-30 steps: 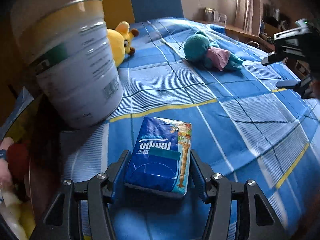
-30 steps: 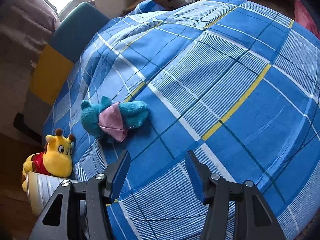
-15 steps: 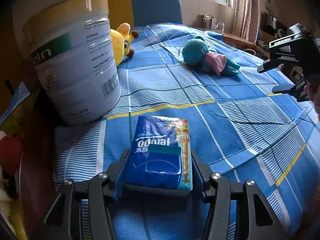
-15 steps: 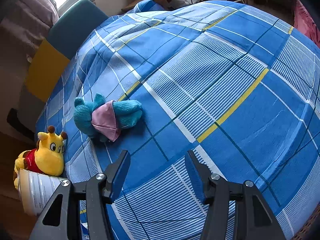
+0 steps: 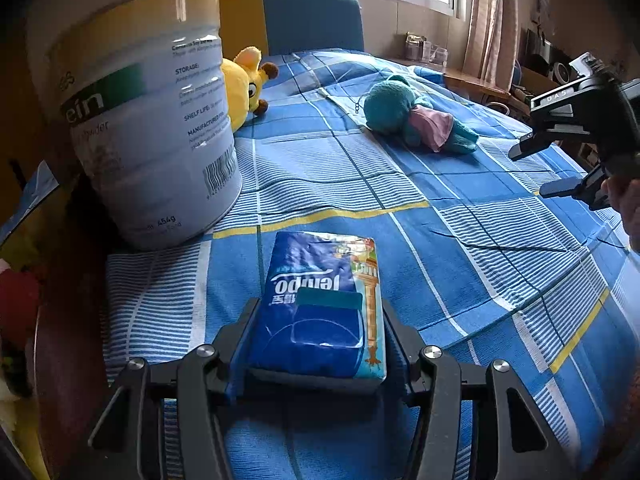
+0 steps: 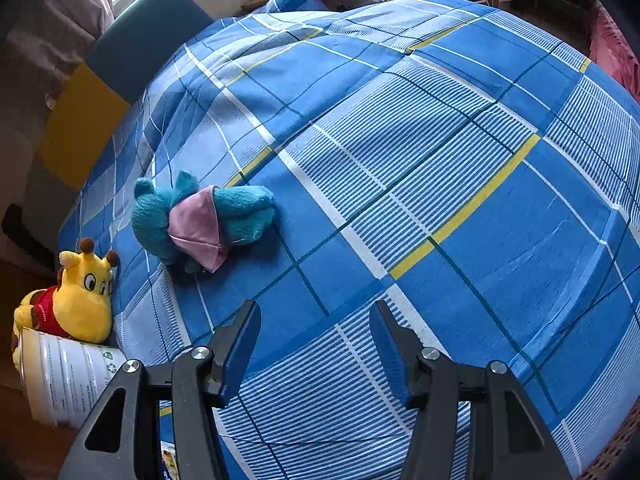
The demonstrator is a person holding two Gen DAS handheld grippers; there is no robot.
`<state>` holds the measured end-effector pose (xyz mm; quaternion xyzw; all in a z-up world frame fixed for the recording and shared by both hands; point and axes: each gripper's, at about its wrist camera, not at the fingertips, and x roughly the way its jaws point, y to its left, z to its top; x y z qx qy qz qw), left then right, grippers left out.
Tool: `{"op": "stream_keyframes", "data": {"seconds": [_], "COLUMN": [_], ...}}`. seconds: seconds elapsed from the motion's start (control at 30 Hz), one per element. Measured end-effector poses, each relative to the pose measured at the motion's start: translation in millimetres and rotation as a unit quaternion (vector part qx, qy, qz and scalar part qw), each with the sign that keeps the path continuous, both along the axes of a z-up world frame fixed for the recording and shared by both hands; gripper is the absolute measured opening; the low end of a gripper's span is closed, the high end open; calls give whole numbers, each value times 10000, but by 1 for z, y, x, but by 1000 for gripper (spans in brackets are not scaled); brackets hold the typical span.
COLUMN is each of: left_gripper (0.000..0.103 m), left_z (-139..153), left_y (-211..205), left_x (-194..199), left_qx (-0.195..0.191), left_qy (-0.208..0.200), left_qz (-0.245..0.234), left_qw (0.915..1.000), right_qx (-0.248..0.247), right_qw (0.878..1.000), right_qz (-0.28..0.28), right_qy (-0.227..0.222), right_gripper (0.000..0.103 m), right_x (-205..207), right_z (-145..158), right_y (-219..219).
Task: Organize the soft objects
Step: 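Hold the tissue pack with the left gripper while the right gripper grasps the teal plush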
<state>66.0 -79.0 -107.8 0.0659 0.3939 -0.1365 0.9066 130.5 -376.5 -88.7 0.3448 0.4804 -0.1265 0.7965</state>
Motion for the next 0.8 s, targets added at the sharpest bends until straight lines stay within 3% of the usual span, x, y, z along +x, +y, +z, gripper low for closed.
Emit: {"op": "stream_keyframes", "data": {"seconds": [0.2, 0.33, 0.4, 0.5, 0.6, 0.67, 0.8], "left_gripper": [56, 56, 56, 56, 56, 56, 56], "left_z": [0, 0, 0, 0, -1, -1, 0], "left_y": [0, 1, 2, 2, 3, 3, 3], "left_x": [0, 1, 1, 2, 2, 2, 2], "left_qx": [-28, -67, -111, -140, -163, -161, -161], "left_qy": [6, 24, 37, 43, 48, 48, 46], "left_qz": [-2, -5, -8, -12, -14, -14, -14], "left_qw": [10000, 10000, 9999, 9999, 9999, 9999, 9999], "right_qx": [-110, -813, -1285, -2253, -2757, -2944, -2958], "right_qw": [9992, 9894, 9766, 9454, 9202, 9069, 8919], "right_qz": [370, 1188, 1720, 2351, 2775, 3014, 3418], "right_qy": [119, 217, 126, -113, -108, -87, -148], "right_gripper": [57, 57, 57, 57, 57, 57, 58], "right_x": [6, 23, 34, 52, 72, 90, 122], "right_z": [-3, 4, 12, 25, 29, 30, 31], "right_y": [14, 41, 52, 65, 73, 79, 94]}}
